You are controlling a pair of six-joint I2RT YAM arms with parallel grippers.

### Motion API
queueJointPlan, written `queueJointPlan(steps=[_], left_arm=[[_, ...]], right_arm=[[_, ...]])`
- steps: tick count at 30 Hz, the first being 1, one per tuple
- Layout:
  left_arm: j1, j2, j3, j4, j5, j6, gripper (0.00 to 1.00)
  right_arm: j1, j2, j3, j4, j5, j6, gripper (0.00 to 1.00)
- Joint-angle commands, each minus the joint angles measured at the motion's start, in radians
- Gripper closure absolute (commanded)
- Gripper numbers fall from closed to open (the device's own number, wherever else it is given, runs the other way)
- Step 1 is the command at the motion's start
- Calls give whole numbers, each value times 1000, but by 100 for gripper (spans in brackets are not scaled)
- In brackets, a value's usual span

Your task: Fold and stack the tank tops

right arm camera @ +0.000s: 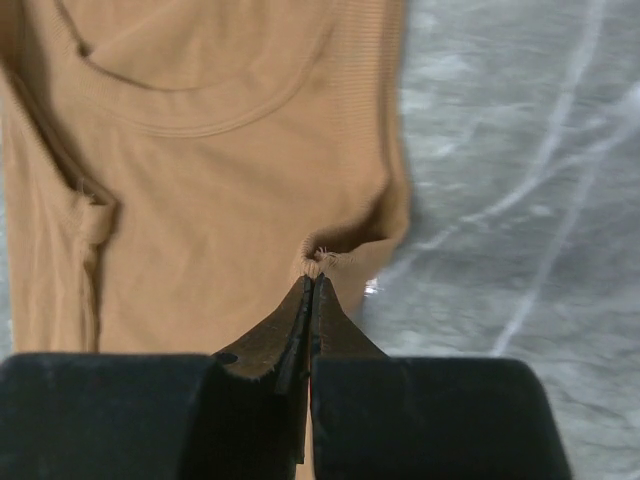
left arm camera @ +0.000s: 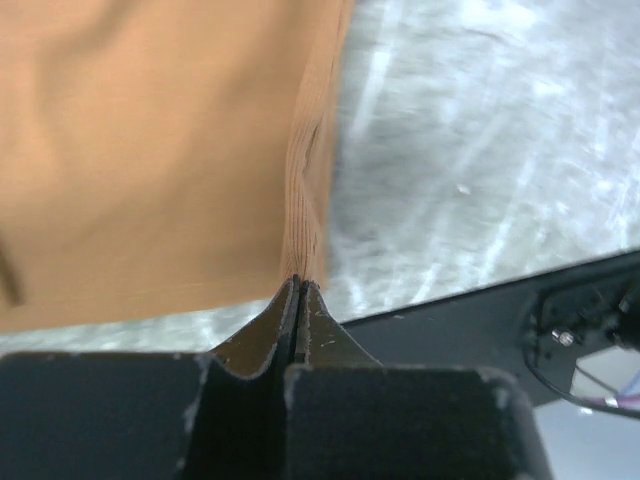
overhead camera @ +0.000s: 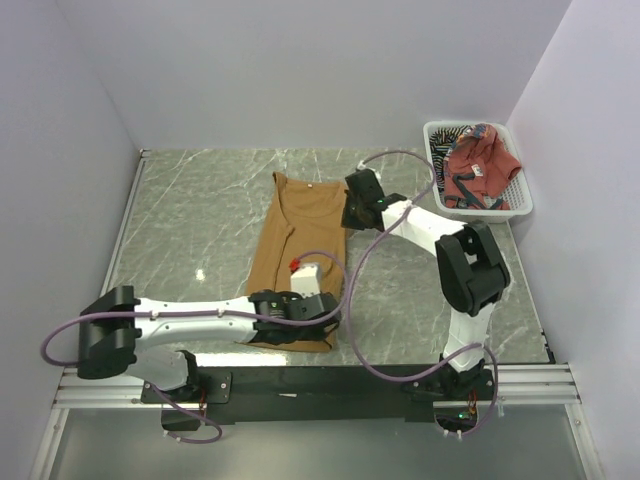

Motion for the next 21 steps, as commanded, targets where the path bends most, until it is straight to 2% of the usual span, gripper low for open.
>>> queueJointPlan(steps=[1, 7, 13, 21], left_arm=[[33, -73, -55, -53, -32, -91, 99], [63, -145, -139, -104, -18, -162, 99], [103, -205, -211, -165, -12, -231, 99], [155, -222, -268, -175, 32, -240, 99]], right_arm=[[37, 57, 97, -53, 47, -2, 100], [105, 166, 266, -125, 79, 0, 100], [142, 243, 349, -144, 70, 3, 100], [180, 301, 421, -161, 91, -3, 100]])
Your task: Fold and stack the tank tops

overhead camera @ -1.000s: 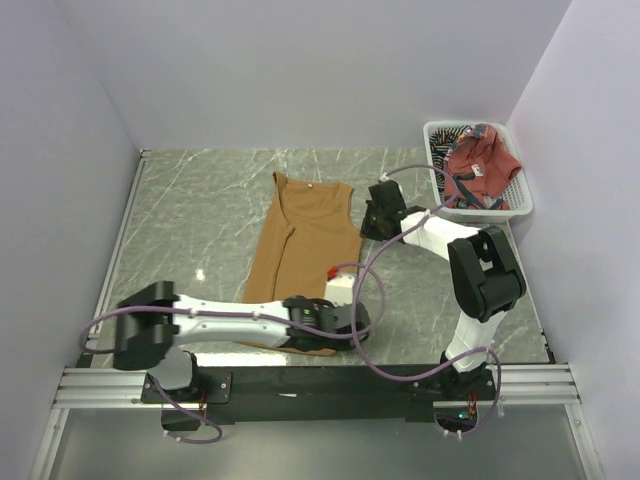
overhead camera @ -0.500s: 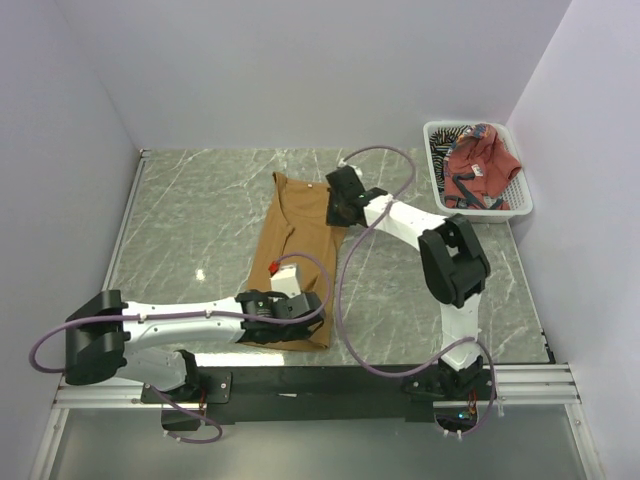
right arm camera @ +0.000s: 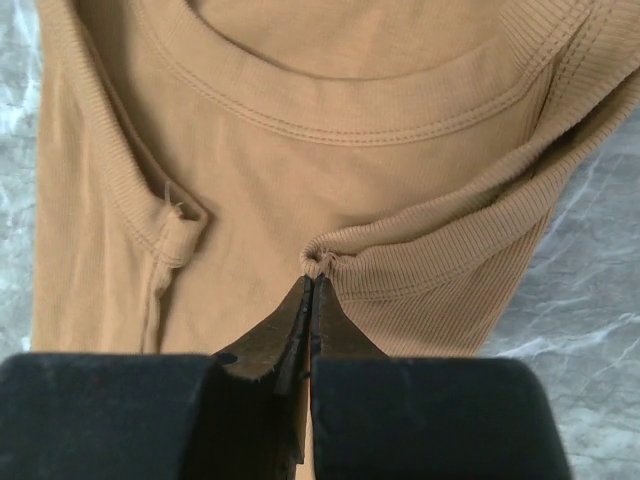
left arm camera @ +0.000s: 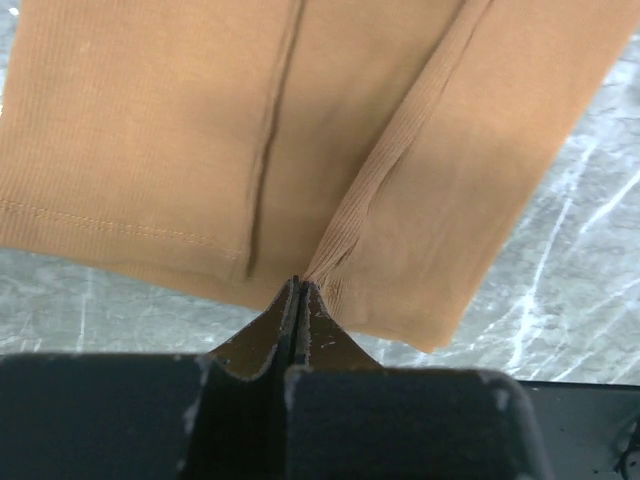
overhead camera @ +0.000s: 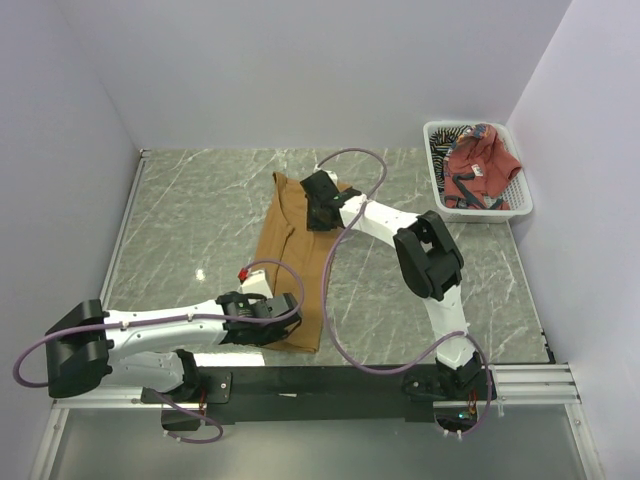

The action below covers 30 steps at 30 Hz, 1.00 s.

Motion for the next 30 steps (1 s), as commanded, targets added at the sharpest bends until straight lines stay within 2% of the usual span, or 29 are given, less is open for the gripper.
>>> queueJointPlan(steps=[1, 12, 23, 26, 27, 28, 30], left_arm=[[14, -2, -10, -32, 32, -29, 99], [17, 38, -2, -73, 63, -14, 99], [17, 40, -8, -70, 77, 12, 99], [19, 43, 1, -52, 86, 40, 99], [19, 38, 10, -55, 81, 52, 99], [20, 34, 14, -58, 77, 58, 98], [22, 8, 27, -68, 69, 65, 88]], right_arm=[[17, 13, 70, -10, 35, -8, 100], [43, 63, 139, -27, 47, -32, 100], [52, 88, 136, -15, 47, -40, 100], [52, 76, 128, -9, 44, -49, 90], [52, 70, 125, -7, 45, -52, 80], [52, 63, 124, -4, 47, -52, 75], [54, 31, 107, 13, 47, -57, 62]])
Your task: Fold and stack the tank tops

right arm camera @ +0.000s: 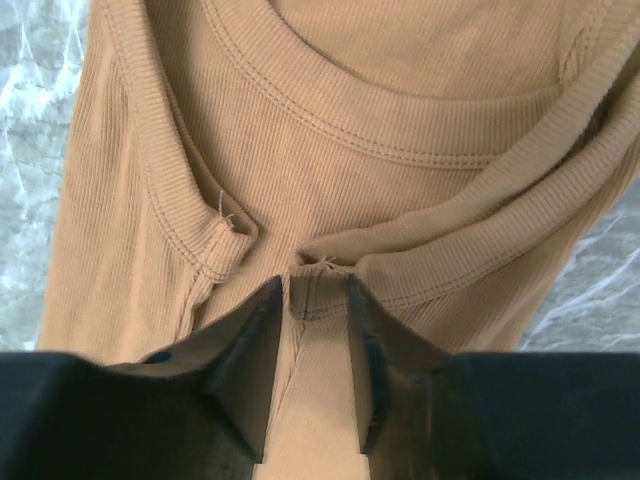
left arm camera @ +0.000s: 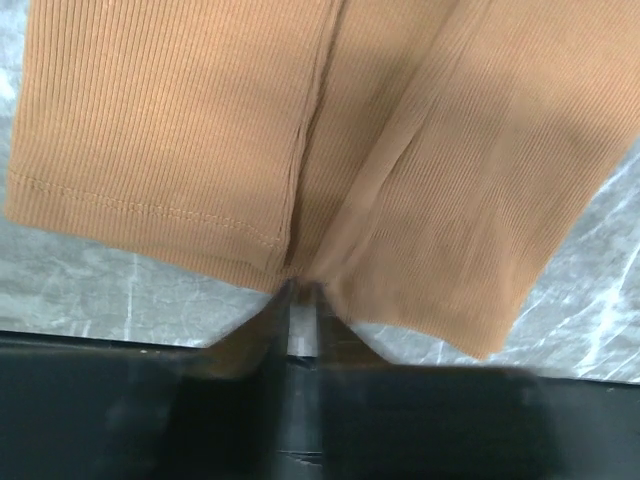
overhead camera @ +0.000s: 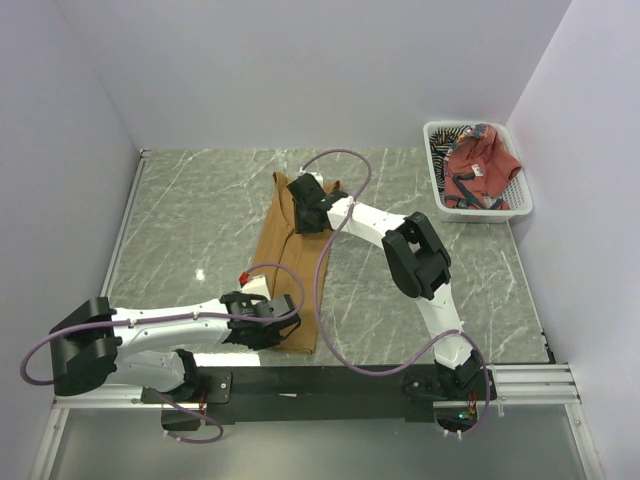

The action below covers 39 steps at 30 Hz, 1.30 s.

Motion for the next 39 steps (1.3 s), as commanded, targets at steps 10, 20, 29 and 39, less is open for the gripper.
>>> queueJointPlan(steps=[10, 20, 29, 39], left_arm=[[70, -124, 102, -117, -63, 54, 51], [181, -39, 48, 11, -20, 173, 62], [193, 25, 27, 67, 0, 235, 64], [192, 70, -10, 110, 28, 250, 67]], right_arm=[[1, -108, -7, 105, -37, 35, 60], [-8, -27, 19, 166, -187, 96, 59], [-22, 30, 24, 169, -197, 122, 59], [-21, 41, 11, 188, -194, 136, 60]])
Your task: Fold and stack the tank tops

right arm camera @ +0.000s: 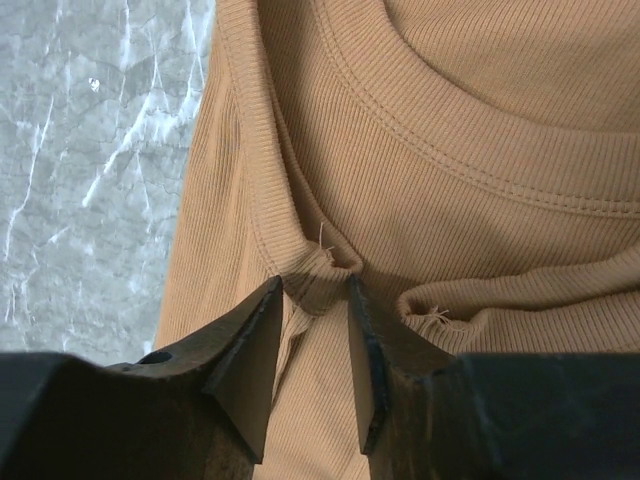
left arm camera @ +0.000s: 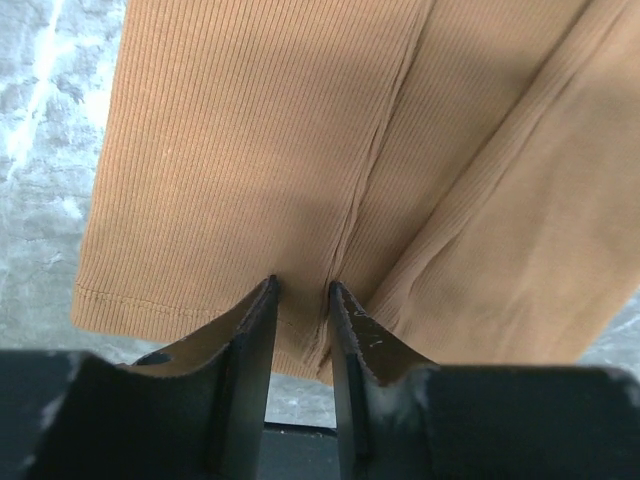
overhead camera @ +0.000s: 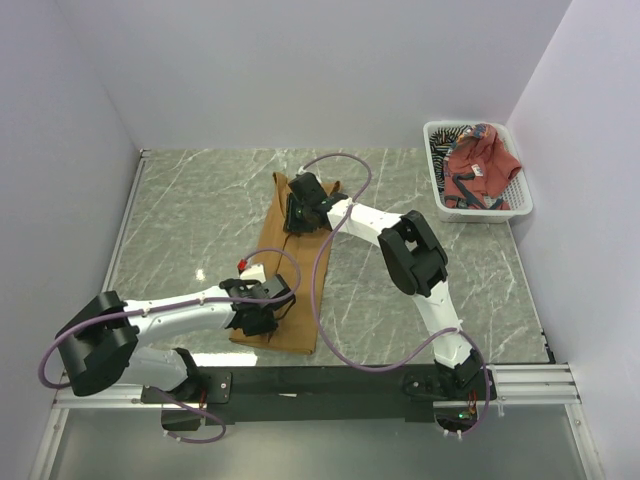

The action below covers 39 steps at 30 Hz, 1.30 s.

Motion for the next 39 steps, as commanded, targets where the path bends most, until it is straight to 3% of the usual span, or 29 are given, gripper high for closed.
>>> queueJointPlan(steps=[1, 9, 16, 39], left_arm=[[3, 12, -6, 30, 13, 21, 68], [3, 12, 0, 12, 6, 27, 90], [2, -30, 46, -56, 3, 54, 99], [2, -84, 50, -56, 108, 154, 99]], right_arm=[[-6, 4, 19, 32, 0, 13, 61], [-7, 1, 6, 45, -3, 23, 83], [-7, 0, 15, 44, -6, 21, 100], [-7, -163, -122, 58, 57, 15, 100]])
